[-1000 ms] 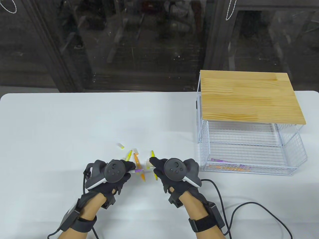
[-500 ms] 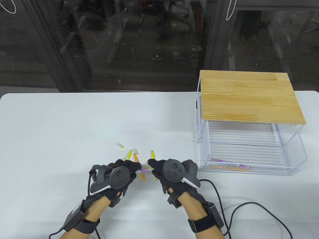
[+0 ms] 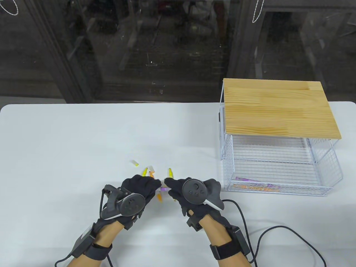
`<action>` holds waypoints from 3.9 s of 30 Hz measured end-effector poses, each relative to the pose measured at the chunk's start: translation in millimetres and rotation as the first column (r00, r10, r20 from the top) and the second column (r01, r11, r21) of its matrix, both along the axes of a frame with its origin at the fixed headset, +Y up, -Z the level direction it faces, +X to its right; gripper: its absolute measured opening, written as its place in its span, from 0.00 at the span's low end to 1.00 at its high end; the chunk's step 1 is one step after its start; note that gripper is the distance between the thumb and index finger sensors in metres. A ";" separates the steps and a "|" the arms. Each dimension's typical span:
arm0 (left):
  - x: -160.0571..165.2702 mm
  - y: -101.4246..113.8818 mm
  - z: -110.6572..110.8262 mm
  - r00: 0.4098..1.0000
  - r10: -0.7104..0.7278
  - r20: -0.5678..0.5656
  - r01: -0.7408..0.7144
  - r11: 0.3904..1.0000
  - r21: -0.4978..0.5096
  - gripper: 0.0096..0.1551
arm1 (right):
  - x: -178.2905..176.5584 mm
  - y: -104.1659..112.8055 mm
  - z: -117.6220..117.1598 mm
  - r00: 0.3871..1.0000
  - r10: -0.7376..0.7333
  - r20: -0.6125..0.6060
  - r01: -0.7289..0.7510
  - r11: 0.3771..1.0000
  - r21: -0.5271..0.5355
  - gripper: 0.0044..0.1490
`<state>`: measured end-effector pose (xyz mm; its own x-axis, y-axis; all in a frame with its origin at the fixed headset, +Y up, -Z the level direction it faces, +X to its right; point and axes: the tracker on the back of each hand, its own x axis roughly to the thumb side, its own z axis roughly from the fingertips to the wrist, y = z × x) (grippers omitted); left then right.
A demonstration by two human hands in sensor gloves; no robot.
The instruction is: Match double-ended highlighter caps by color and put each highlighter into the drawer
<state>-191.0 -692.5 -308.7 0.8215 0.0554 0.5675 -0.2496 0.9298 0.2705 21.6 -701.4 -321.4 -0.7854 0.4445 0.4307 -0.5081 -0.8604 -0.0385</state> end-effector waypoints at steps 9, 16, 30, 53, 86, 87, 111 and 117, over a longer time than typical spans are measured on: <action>2.2 -0.6 1.5 0.998 -0.008 0.054 0.009 1.000 -0.010 0.27 | -1.7 0.2 1.6 0.998 0.051 -0.040 -0.049 0.998 0.040 0.31; 2.4 -0.5 2.3 0.998 -0.005 0.066 0.005 1.000 -0.001 0.26 | -5.9 1.5 5.0 0.996 0.084 -0.042 -0.080 0.993 0.087 0.30; -1.3 16.2 10.5 0.996 0.077 0.039 -0.079 0.996 0.049 0.26 | -7.6 19.6 16.8 0.999 0.039 -0.034 -0.032 0.985 0.170 0.30; -12.3 23.7 8.0 0.992 0.105 -0.063 -0.103 0.994 0.035 0.25 | -10.0 4.5 10.6 0.993 0.120 0.021 -0.121 0.988 0.099 0.26; -63.2 -42.0 -65.0 0.818 -0.268 -0.509 0.058 0.919 -0.390 0.27 | 10.0 5.2 0.6 0.983 0.132 0.127 -0.138 0.989 0.042 0.27; -62.9 -43.2 -65.8 0.809 -0.287 -0.513 0.072 0.914 -0.399 0.27 | 9.7 5.0 0.7 0.983 0.134 0.126 -0.140 0.989 0.040 0.27; -63.0 -51.3 -69.2 0.764 -0.360 -0.536 0.082 0.878 -0.471 0.26 | 9.1 4.4 0.6 0.983 0.138 0.121 -0.143 0.989 0.029 0.27; -63.3 -50.1 -68.6 0.758 -0.363 -0.542 0.082 0.878 -0.472 0.24 | 9.1 4.0 0.3 0.983 0.136 0.119 -0.140 0.990 0.026 0.27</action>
<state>-254.3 -742.5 -377.3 0.9944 -0.0718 -0.0772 0.0626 0.9913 -0.1154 30.7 -697.4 -321.0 -0.8841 0.3147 0.3456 -0.3746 -0.9192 -0.1214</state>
